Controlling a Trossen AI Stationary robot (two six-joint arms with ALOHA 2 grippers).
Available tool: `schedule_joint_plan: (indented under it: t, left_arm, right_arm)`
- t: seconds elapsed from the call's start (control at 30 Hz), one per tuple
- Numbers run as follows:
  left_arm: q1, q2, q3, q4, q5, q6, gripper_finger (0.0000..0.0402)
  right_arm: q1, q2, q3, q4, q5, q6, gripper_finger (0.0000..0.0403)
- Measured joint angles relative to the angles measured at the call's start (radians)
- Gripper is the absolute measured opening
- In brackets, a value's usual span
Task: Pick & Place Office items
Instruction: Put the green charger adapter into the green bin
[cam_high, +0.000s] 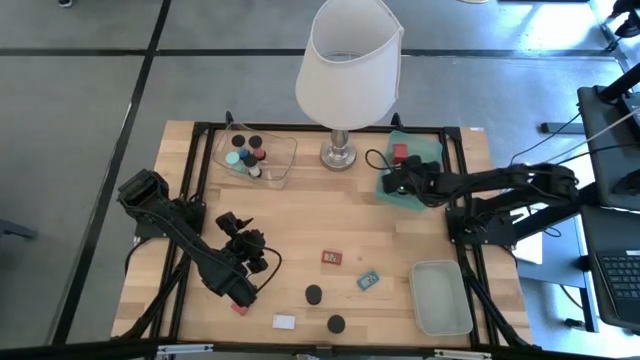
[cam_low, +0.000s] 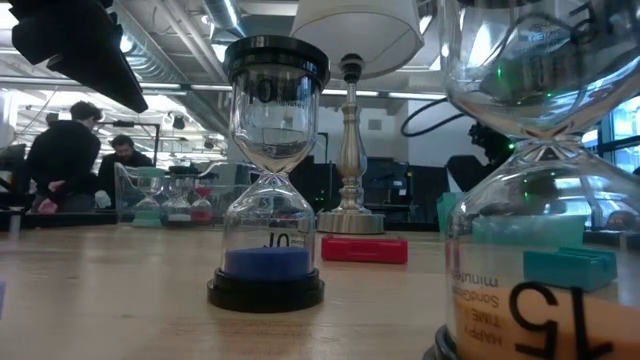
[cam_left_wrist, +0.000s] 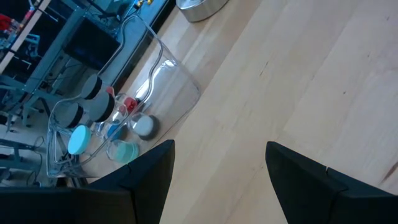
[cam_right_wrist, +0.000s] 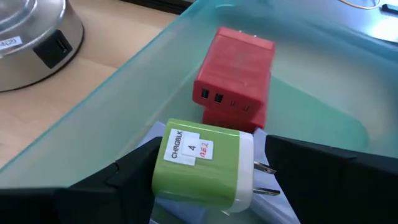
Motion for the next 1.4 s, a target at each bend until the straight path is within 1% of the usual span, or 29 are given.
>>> schedule_joint_plan:
  t: [0.27, 0.43, 0.53, 0.83, 0.93, 0.97, 1.03, 1.17, 1.2, 1.27, 1.4]
  left_arm:
    - [0.000, 0.000, 0.000, 0.000, 0.000, 0.000, 0.0249]
    - [0.000, 0.000, 0.000, 0.000, 0.000, 0.000, 0.0249]
    - [0.000, 0.000, 0.000, 0.000, 0.000, 0.000, 0.0249]
    - [0.000, 0.000, 0.000, 0.001, 0.000, 0.000, 0.0249]
    - [0.000, 0.000, 0.000, 0.001, 0.017, 0.000, 0.0249]
    - [0.000, 0.000, 0.000, 0.002, 0.049, 0.002, 0.0249]
    - [-0.002, 0.000, 0.000, 0.004, 0.173, 0.028, 0.0249]
    - [-0.008, 0.000, 0.000, 0.014, 0.533, 0.051, 0.0249]
    - [-0.010, 0.000, 0.000, 0.022, 0.604, 0.043, 0.0249]
    - [-0.020, 0.000, 0.000, 0.051, 0.692, 0.027, 0.0249]
    - [-0.041, 0.000, 0.000, 0.120, 0.762, 0.020, 0.0249]
  right_arm:
    - [0.000, 0.062, 0.000, 0.071, -0.005, -0.003, 0.0273]
    - [0.000, 0.075, 0.000, 0.090, 0.002, -0.003, 0.0273]
    - [0.000, 0.075, 0.000, 0.100, 0.000, -0.033, 0.0274]
    - [0.000, 0.076, 0.000, 0.105, -0.006, -0.030, 0.0323]
    - [0.000, 0.075, 0.001, 0.111, -0.038, -0.033, 0.0333]
    - [0.000, 0.075, 0.002, 0.112, -0.046, -0.033, 0.0335]
    - [0.000, 0.075, 0.005, 0.109, -0.062, -0.035, 0.0337]
    - [0.000, 0.076, 0.032, 0.098, -0.123, -0.091, 0.0338]
    - [0.001, 0.076, 0.041, 0.096, -0.150, -0.102, 0.0338]
    - [0.001, 0.077, 0.063, 0.093, -0.205, -0.122, 0.0338]
    - [0.003, 0.077, 0.106, 0.097, -0.329, -0.153, 0.0338]
